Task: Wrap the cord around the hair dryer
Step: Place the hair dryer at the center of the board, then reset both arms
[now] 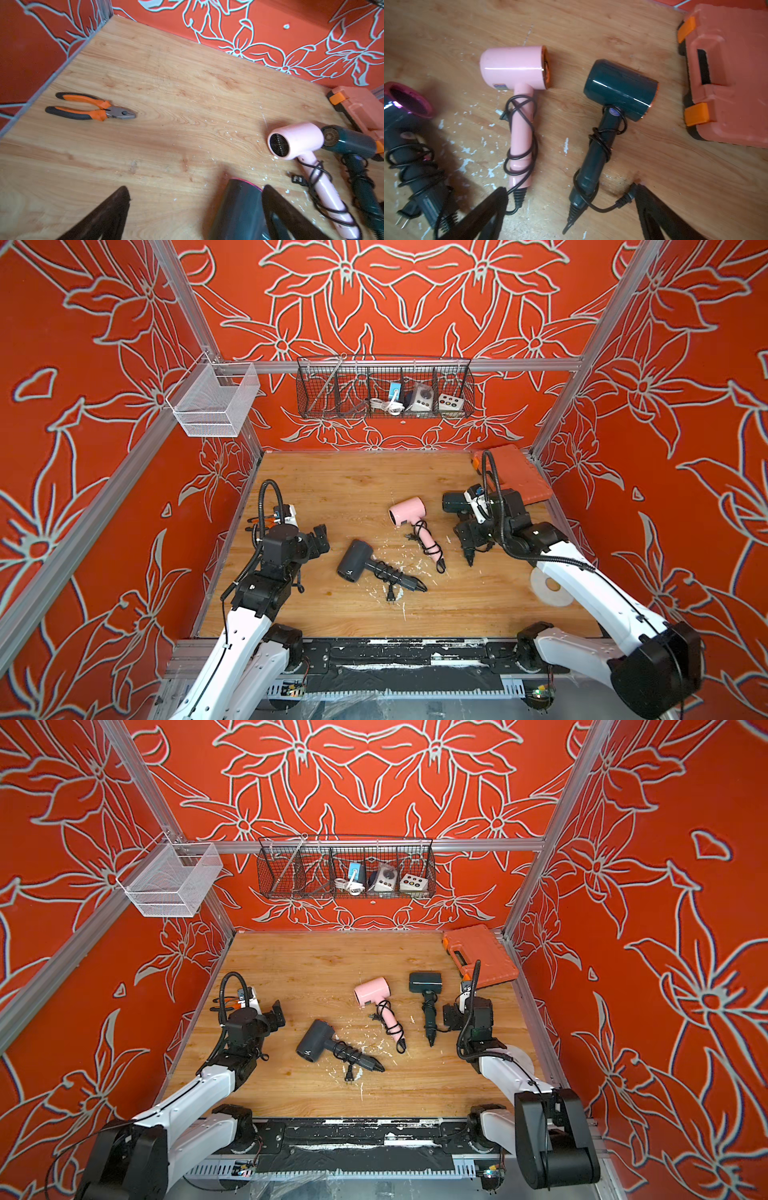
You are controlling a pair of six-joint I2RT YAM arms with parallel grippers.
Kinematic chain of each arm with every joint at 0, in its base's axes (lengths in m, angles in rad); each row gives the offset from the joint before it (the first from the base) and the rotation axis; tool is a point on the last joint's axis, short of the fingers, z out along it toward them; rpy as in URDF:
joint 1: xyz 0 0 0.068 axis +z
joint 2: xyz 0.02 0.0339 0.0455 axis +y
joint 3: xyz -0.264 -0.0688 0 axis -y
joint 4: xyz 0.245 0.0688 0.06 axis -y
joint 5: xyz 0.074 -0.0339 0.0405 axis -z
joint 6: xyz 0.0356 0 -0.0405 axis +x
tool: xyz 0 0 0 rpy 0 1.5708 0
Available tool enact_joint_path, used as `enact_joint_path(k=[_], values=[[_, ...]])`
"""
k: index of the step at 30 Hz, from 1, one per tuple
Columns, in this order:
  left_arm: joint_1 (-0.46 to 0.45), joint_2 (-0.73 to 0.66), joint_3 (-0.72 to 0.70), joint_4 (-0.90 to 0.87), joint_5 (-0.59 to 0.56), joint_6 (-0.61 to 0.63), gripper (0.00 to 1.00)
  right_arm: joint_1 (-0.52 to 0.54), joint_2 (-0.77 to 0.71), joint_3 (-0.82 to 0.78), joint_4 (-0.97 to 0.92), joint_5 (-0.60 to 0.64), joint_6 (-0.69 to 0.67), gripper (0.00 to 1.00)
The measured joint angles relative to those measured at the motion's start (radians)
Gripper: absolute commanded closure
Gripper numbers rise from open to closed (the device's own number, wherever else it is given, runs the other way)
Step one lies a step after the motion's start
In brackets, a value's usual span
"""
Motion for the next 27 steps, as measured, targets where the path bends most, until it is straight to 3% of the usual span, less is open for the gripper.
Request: enact_joint_path(k=[7,17,27], values=[[0.003,0.027,-0.118,0.217,-0.078,0.119,0.06,-0.129,-0.036,-0.127,0.164,0.111,-0.003,0.01],[0.05,0.178,-0.193,0.457,-0.114,0.15,0.05,-0.24,-0.014,-0.263,0.409,0.169,-0.003,0.01],[0.066,0.285,-0.296,0.698,-0.158,0.193,0.04,-0.273,0.029,-0.481,0.743,0.163,-0.055,0.02]])
